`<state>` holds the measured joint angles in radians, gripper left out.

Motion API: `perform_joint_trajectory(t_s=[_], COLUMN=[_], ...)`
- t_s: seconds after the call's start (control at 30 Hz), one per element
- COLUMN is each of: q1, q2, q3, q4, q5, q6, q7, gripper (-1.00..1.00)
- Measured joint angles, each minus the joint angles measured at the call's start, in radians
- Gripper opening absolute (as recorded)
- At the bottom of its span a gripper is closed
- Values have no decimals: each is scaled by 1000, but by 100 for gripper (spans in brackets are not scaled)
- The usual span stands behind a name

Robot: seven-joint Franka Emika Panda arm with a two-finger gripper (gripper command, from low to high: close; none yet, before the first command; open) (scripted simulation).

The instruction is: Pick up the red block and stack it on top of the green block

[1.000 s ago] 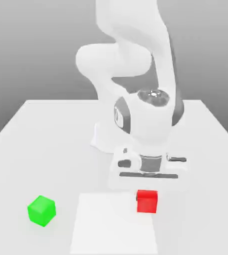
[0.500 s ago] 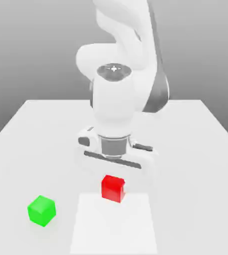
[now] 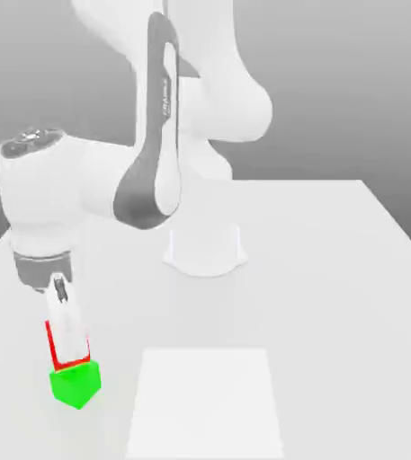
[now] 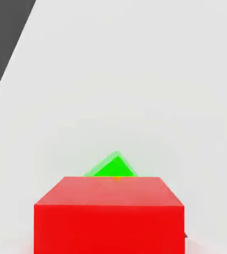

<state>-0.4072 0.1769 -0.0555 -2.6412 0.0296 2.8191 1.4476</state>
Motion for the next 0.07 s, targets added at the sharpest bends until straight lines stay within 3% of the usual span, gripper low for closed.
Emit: perform_joint_trajectory(t_s=[0.07], q1=[0], q2=[0], q3=[0], q4=[0], q5=[0], q6=[0], q7=[0], gripper=[100])
